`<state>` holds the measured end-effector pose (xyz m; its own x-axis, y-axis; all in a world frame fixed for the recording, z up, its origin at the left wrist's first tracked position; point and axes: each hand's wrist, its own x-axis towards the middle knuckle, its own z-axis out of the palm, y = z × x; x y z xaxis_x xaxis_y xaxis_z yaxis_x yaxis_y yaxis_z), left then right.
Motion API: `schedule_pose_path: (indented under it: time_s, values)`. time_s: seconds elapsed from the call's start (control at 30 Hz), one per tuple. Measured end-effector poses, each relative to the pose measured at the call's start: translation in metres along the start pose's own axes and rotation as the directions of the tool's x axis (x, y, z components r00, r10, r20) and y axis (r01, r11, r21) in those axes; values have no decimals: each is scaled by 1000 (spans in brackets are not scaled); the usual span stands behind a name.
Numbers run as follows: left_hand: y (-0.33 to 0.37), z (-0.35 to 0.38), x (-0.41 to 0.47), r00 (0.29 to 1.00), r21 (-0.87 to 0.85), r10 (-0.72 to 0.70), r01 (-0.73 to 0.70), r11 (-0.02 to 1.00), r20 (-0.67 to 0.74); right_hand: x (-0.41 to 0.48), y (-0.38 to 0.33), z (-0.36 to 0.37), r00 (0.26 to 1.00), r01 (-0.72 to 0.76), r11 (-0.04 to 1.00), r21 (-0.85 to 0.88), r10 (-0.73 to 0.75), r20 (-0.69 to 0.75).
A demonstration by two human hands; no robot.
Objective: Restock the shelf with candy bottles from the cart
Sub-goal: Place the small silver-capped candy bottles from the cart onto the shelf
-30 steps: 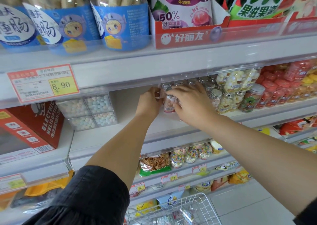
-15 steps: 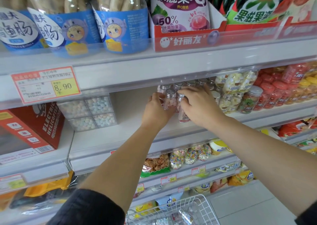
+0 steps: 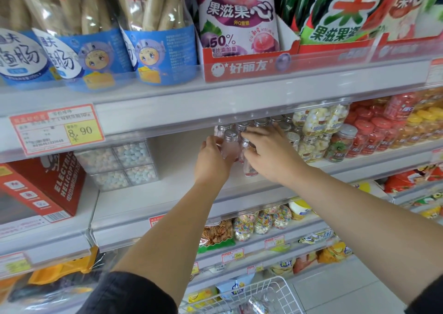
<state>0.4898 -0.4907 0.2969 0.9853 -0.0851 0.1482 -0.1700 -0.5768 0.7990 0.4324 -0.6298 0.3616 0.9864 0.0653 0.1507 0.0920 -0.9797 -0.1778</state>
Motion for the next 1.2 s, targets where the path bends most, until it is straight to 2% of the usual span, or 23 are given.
schedule_pose_path:
  time_s: [0.1,0.17,0.3,0.4,0.47,0.53,0.6,0.67,0.73,0.9,1.03,1.2]
  values:
    - [1,-3,-3,1000,15,-14,14,1000,17,-6,4,3,999,28,999,-19,-28,-21]
    - [3,-8,-9,999,26,-31,30,999,23,-14,7,7,991,71,997,11,-69,-111]
    - [11,-23,-50,998,-7,48,-49,999,-33,-49,14,17,863,300,950,87,-231,-449]
    - [12,-32,-108,988,-86,139,-145,986,-74,-92,20,28,816,429,893,137,-318,-484]
    - [3,-30,-149,978,-86,196,-202,976,-76,-120,27,44,837,468,857,214,-353,-418]
    - [-17,-19,-185,975,-70,211,-216,974,-66,-147,38,72,886,442,833,334,-346,-309]
    - [-44,3,-220,992,-72,122,-125,990,-41,-175,53,107,935,354,836,420,-333,-124]
    - [-73,30,-255,1000,-76,-23,22,997,-9,-201,69,143,944,231,871,434,-308,116]
    - [-103,60,-289,989,-45,-147,147,988,7,-224,85,181,897,139,911,388,-281,340]
    - [-170,127,-360,904,40,-413,411,911,111,-268,119,268,739,9,949,314,-217,637]
    - [-218,171,-400,809,120,-561,547,828,177,-288,135,341,633,-53,961,270,-177,754]
    - [-271,219,-419,730,195,-631,601,775,261,-297,138,443,524,10,982,190,-167,835]
